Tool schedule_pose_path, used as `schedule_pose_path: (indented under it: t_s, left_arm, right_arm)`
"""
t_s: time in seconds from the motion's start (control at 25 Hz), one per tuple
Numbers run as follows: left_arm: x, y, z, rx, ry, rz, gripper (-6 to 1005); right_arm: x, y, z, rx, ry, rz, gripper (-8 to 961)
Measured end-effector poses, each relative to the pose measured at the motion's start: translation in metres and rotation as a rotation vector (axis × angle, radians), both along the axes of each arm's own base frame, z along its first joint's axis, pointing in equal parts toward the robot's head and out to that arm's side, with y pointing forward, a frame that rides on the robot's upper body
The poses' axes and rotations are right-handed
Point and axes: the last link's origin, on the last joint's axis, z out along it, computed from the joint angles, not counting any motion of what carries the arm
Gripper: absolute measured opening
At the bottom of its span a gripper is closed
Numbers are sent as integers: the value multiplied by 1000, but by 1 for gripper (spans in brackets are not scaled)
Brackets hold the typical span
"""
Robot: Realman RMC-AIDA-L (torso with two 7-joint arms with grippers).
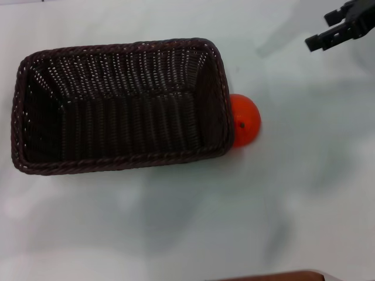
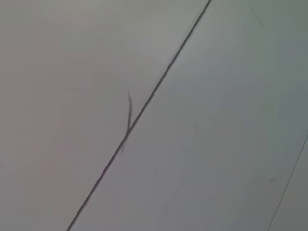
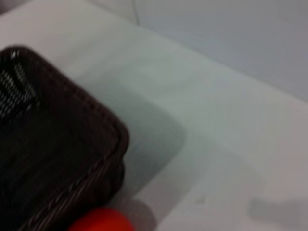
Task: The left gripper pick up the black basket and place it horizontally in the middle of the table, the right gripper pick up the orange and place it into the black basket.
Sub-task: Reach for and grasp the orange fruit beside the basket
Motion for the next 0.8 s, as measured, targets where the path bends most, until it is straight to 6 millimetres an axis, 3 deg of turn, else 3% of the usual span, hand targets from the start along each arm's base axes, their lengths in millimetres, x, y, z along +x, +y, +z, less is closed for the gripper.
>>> schedule_pose_path:
  t_s: [0.36,0.8]
  left_arm:
    - [-1,-3,0,-3,-10,-2,816]
    - [0,-2,-1,-10,-9,-8,815]
  right_arm:
    - [-6,-1,-26,-92,-95,25,924]
    - [-7,-5,-38,-155,-138,33,925]
